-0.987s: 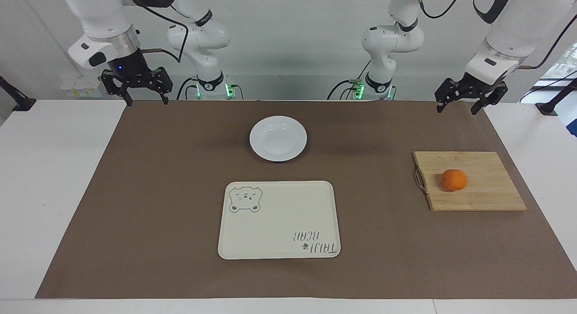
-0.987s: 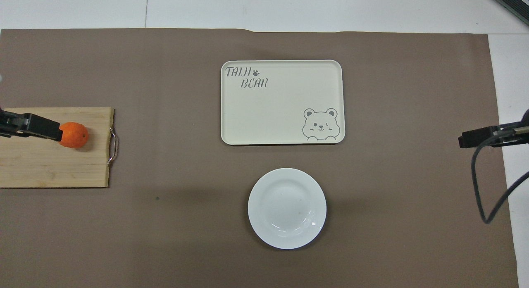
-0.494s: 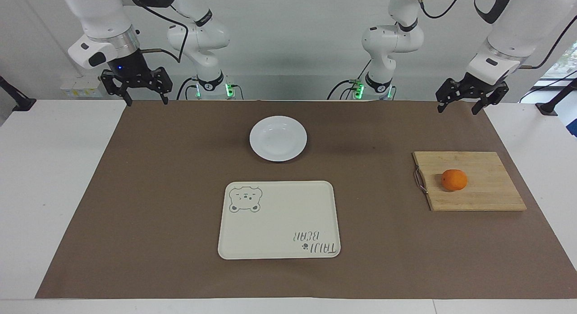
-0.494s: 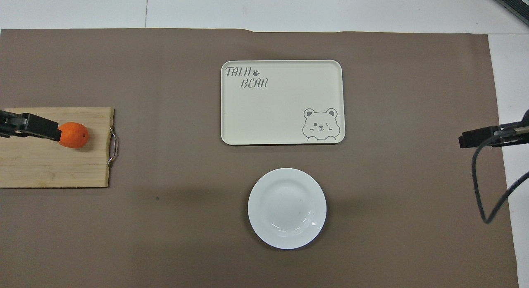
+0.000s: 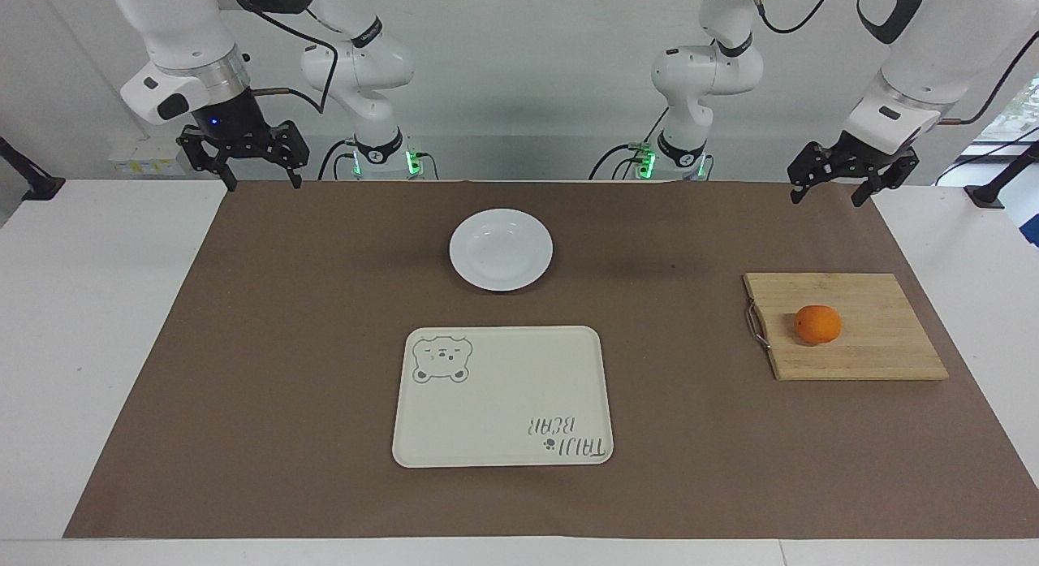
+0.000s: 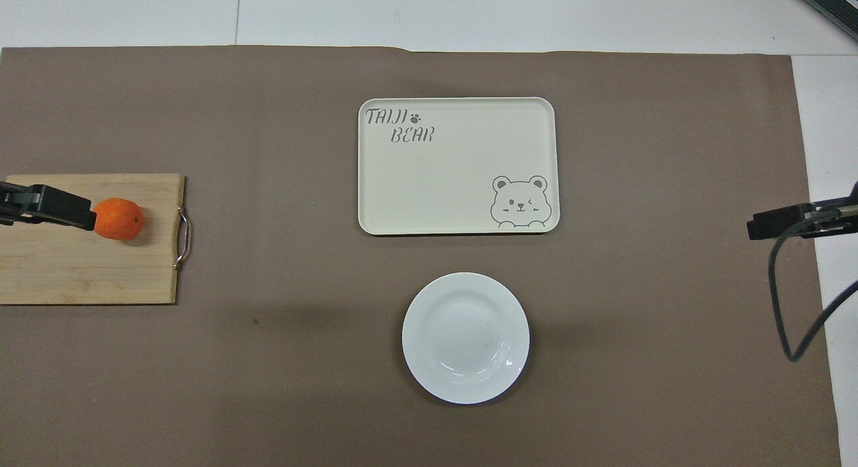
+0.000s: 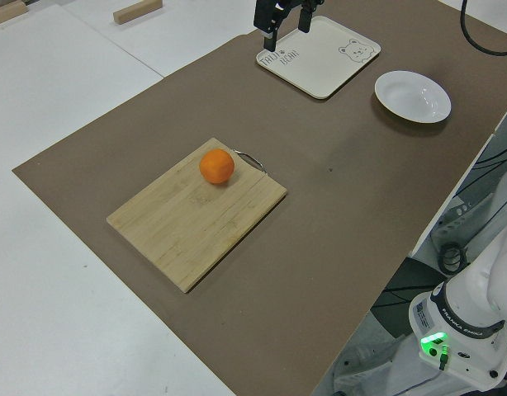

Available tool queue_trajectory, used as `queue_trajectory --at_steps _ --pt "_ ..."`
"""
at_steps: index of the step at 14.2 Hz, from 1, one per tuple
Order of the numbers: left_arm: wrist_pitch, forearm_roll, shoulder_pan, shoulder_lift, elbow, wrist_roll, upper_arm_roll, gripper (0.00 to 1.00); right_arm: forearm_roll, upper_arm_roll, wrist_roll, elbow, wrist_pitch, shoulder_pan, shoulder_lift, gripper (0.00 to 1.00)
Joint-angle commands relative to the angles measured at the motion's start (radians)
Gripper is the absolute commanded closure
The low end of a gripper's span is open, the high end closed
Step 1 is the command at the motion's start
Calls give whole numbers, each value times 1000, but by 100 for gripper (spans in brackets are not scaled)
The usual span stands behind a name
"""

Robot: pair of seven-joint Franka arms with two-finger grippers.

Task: Place orange and plate with both arms

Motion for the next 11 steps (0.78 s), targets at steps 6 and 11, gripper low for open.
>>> queue_trajectory --at_steps 6,11 --pt "182 4 37 -33 -178 38 7 0 3 2 -18 -1 1 -9 -5 0" --pt "337 4 98 -16 -284 113 7 0 3 0 -18 -1 1 -9 -5 0"
